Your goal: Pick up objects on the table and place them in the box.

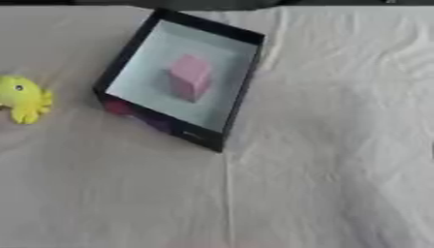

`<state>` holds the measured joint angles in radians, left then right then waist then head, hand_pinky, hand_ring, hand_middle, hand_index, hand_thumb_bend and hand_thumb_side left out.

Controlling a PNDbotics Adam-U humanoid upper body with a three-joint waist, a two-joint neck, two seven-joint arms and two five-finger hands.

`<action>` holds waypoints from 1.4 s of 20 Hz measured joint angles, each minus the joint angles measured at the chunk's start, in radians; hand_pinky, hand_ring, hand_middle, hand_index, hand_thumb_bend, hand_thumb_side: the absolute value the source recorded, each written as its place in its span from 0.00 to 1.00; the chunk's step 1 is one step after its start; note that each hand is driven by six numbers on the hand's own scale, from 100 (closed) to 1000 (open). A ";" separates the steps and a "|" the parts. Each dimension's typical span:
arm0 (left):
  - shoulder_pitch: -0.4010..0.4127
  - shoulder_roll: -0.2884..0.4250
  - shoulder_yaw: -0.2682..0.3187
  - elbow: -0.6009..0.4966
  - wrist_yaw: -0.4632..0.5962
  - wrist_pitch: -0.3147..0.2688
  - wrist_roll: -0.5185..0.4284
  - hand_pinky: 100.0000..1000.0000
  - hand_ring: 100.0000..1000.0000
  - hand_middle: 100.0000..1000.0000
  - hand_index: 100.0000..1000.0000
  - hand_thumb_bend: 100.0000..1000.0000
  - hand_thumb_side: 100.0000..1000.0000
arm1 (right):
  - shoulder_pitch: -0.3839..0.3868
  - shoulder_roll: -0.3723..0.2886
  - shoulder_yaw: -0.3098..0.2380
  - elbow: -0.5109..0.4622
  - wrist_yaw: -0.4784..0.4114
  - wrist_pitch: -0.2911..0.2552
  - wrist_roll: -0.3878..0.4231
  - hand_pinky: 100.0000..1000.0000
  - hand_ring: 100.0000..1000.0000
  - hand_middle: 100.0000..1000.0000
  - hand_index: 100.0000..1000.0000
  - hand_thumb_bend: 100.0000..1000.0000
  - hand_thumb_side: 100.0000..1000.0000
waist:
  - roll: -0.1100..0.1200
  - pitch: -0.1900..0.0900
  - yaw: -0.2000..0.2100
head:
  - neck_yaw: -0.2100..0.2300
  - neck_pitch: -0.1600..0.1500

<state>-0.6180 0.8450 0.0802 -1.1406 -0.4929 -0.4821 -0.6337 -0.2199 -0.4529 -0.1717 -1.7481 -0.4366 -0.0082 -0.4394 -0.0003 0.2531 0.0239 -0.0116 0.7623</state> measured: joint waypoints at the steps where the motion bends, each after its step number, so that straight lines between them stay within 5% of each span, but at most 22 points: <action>1: 0.001 0.000 -0.005 0.010 -0.004 0.000 0.000 0.91 0.82 0.80 0.87 0.66 0.14 | 0.000 0.001 0.000 0.000 0.000 0.000 0.000 1.00 0.94 0.97 0.88 0.21 0.35 | 0.000 0.001 -0.002 | 0.000 0.000; 5: 0.001 -0.002 -0.021 0.045 -0.021 0.002 -0.002 0.91 0.83 0.80 0.86 0.61 0.03 | -0.001 0.007 0.000 0.000 0.000 0.001 0.001 1.00 0.94 0.97 0.88 0.21 0.35 | -0.002 0.009 -0.007 | 0.001 -0.001; 15: -0.067 -0.088 -0.034 0.099 -0.048 0.012 -0.012 0.89 0.81 0.80 0.86 0.55 0.01 | -0.018 0.017 0.010 0.000 0.000 0.007 0.011 1.00 0.94 0.97 0.88 0.20 0.36 | -0.002 0.022 -0.015 | 0.002 -0.012; 23: -0.099 -0.117 -0.044 0.119 -0.121 0.012 -0.012 0.87 0.79 0.74 0.80 0.29 0.00 | -0.020 0.019 0.013 0.000 0.000 0.008 0.016 1.00 0.94 0.97 0.88 0.20 0.36 | 0.000 0.029 -0.018 | 0.007 -0.020; 28: -0.102 -0.125 -0.046 0.128 -0.145 0.000 0.000 0.82 0.73 0.65 0.61 0.04 0.00 | -0.023 0.023 0.013 0.000 0.000 0.009 0.017 1.00 0.94 0.97 0.88 0.20 0.36 | 0.000 0.030 -0.018 | 0.009 -0.021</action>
<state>-0.7196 0.7202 0.0345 -1.0129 -0.6384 -0.4818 -0.6341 -0.2429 -0.4297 -0.1585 -1.7483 -0.4364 0.0004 -0.4221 0.0000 0.2832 0.0061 -0.0027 0.7410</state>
